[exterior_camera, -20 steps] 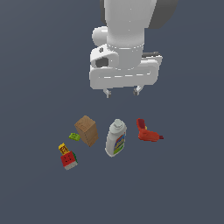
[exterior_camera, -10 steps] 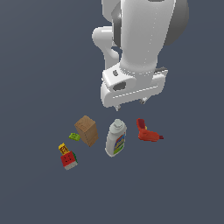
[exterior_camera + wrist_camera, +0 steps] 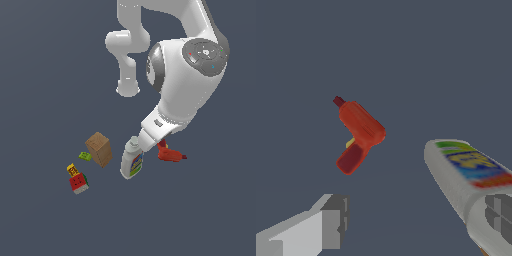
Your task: Pick up a designated object from a clutter of objects.
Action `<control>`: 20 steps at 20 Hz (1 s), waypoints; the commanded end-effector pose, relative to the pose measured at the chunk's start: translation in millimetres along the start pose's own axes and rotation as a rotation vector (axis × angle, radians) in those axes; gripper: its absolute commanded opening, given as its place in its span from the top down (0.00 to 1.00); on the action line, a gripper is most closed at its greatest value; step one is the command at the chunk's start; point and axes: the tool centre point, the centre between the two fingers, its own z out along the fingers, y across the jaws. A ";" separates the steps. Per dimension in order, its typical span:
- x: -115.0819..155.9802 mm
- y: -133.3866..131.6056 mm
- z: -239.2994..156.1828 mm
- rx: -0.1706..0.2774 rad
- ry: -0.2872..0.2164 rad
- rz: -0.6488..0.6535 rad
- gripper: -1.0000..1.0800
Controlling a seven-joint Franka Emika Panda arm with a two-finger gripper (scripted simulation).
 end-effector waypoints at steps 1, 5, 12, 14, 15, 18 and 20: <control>12.3 -7.1 17.3 0.015 -0.025 -0.090 0.00; 30.3 -19.4 45.8 0.043 -0.062 -0.229 0.00; 56.9 -43.8 98.3 0.104 -0.117 -0.470 0.00; 63.2 -51.2 113.5 0.123 -0.130 -0.535 0.00; 65.9 -54.7 120.5 0.133 -0.136 -0.566 0.00; 72.6 -64.2 139.4 0.159 -0.150 -0.646 0.00; 75.9 -69.6 150.1 0.174 -0.157 -0.690 0.00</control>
